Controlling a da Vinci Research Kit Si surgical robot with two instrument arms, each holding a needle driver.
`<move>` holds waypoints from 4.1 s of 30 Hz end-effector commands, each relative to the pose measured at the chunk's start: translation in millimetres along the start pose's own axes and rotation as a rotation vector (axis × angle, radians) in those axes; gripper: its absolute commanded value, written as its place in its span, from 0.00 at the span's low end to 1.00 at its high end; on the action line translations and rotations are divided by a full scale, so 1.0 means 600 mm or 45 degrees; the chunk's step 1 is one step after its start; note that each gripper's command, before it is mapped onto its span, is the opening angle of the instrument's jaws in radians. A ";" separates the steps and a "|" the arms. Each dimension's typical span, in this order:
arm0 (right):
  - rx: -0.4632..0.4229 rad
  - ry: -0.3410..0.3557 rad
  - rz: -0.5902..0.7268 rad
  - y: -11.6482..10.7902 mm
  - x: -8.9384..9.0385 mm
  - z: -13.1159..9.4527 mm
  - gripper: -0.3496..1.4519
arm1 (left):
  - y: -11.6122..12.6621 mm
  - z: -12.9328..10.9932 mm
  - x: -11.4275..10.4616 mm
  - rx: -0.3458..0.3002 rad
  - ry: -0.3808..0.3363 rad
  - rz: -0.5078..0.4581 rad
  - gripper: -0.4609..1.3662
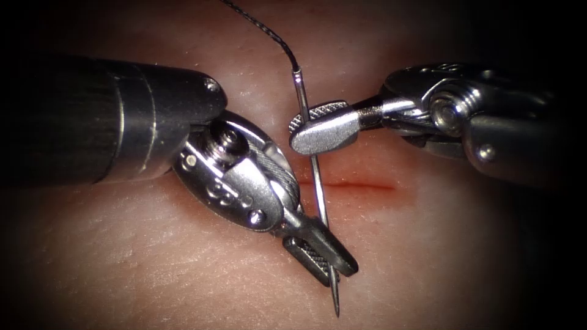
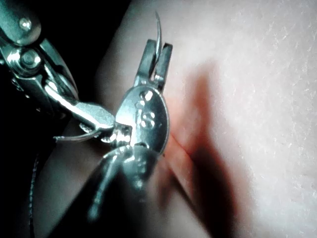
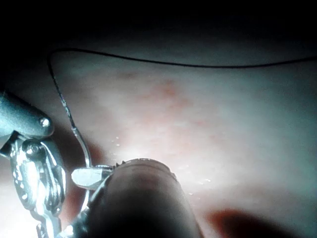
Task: Wound Closure
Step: Pass the needle from the left to the right gripper, then pass the needle back to the left to readjust grip, then pass the needle from the left to the right gripper
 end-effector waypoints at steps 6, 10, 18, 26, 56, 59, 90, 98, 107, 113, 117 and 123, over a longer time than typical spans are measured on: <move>-0.053 0.024 -0.122 0.0001 0.0007 -0.0006 0.00 | 0.0005 -0.0004 -0.0002 0.045 0.013 -0.064 0.06; -0.056 0.025 -0.122 0.0000 0.0007 -0.0007 0.00 | 0.0011 -0.0004 -0.0007 0.065 -0.044 -0.094 0.06; -0.074 0.033 -0.136 0.0001 0.0007 -0.0007 0.00 | 0.0016 -0.0005 -0.0012 0.097 -0.094 -0.140 0.84; -0.096 0.069 -0.127 0.0007 0.0012 -0.0017 0.00 | 0.0026 -0.0007 -0.0006 0.349 -0.288 -0.188 0.89; -0.299 0.402 0.078 0.0024 0.0024 -0.0057 0.00 | 0.0044 -0.0027 -0.0037 0.891 -0.405 -0.099 0.79; -0.368 0.431 0.073 0.0024 0.0021 -0.0057 0.00 | 0.0042 -0.0029 -0.0037 0.956 -0.471 -0.122 0.76; -0.487 0.414 0.000 0.0029 0.0010 -0.0056 0.69 | 0.0039 -0.0057 -0.0026 0.916 -0.659 -0.003 0.06; -0.478 0.422 0.057 0.0035 0.0002 -0.0054 0.82 | 0.0041 -0.0055 -0.0019 0.935 -0.670 0.031 0.06; -0.499 0.491 0.078 0.0035 -0.0006 -0.0047 0.78 | 0.0048 -0.0043 -0.0018 0.959 -0.658 -0.038 0.06; -0.503 0.504 0.089 0.0036 -0.0016 -0.0032 0.75 | 0.0052 -0.0036 -0.0018 0.974 -0.657 -0.052 0.06; -0.506 0.510 0.096 0.0034 -0.0009 -0.0030 0.71 | 0.0053 -0.0035 -0.0018 0.974 -0.655 -0.050 0.06; -0.510 0.518 0.105 0.0033 0.0000 -0.0028 0.68 | 0.0054 -0.0036 -0.0017 0.974 -0.655 -0.050 0.06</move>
